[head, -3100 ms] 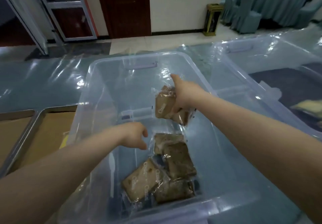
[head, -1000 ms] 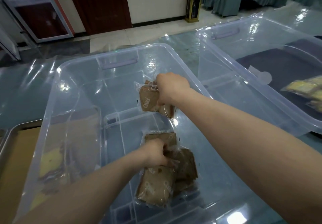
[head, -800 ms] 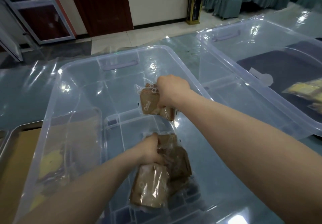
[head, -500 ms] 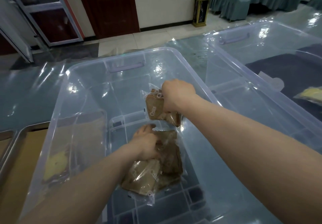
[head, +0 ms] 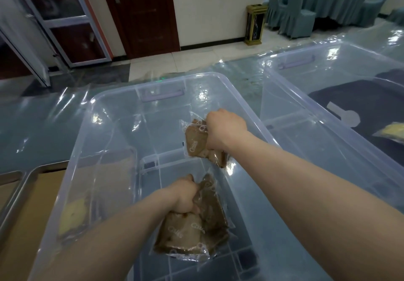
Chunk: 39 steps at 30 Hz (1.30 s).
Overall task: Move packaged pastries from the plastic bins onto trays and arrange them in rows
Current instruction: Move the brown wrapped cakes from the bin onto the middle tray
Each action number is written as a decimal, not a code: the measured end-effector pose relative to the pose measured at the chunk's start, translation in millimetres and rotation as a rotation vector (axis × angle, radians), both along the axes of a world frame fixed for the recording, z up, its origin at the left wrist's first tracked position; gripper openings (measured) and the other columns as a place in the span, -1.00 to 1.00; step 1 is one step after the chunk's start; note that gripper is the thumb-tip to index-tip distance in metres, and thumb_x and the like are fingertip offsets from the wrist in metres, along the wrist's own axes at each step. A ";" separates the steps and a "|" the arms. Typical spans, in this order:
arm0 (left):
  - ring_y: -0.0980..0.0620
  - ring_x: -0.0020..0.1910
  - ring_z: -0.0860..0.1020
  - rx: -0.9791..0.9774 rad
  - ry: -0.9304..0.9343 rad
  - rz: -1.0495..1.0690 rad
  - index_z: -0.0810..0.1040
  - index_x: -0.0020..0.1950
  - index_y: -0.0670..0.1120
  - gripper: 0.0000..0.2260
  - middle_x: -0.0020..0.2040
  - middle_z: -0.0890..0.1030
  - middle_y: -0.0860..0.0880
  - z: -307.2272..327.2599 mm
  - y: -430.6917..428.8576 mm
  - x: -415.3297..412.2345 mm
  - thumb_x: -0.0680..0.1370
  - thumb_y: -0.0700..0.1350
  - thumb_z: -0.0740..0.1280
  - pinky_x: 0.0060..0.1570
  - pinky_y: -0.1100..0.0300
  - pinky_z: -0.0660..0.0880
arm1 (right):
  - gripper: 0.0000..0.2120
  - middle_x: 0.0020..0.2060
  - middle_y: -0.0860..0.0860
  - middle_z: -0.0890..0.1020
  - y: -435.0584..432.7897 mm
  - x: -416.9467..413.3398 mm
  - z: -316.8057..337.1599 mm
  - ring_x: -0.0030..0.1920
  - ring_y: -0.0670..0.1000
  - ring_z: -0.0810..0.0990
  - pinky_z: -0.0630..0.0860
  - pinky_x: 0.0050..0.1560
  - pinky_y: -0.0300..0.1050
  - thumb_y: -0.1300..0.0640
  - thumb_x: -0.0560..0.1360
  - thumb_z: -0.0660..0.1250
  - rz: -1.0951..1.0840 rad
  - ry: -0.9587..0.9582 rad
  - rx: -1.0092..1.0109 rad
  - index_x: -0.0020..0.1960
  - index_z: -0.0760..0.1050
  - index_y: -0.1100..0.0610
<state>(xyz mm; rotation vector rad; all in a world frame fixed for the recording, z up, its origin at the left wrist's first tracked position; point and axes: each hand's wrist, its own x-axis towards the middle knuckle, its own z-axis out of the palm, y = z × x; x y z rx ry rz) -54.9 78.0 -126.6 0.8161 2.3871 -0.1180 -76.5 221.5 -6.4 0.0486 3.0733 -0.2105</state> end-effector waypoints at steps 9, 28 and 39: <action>-0.16 0.11 0.50 -0.280 0.217 -0.286 0.52 0.18 -0.15 -0.70 0.16 0.51 -0.17 60.2 3.3 -0.3 0.47 -0.10 0.33 0.14 0.01 0.47 | -0.61 0.21 0.14 0.36 3.3 6.1 -16.8 0.21 0.15 0.40 0.38 -0.11 -0.03 0.14 0.45 0.35 -0.005 0.032 0.095 0.26 0.41 0.17; -0.14 0.23 0.41 -0.115 0.381 0.370 0.39 0.28 -0.08 -0.66 0.19 0.50 -0.11 80.4 -53.6 -24.5 0.50 -0.17 0.27 0.05 0.06 0.43 | -0.60 0.35 0.24 0.29 -28.3 -27.1 -80.9 0.30 0.26 0.30 0.38 0.22 0.00 0.15 0.48 0.27 -0.045 -0.141 0.132 0.30 0.41 0.19; -0.11 0.01 0.48 0.445 0.680 0.608 0.40 -0.11 -0.02 -0.84 -0.09 0.50 -0.02 144.0 -76.8 -28.0 0.42 -0.11 0.37 -0.18 0.16 0.33 | -0.69 0.02 0.09 0.54 -25.0 -29.7 22.3 0.11 0.18 0.46 0.42 -0.01 -0.06 0.05 0.31 0.37 -0.090 0.262 -0.119 0.02 0.50 0.11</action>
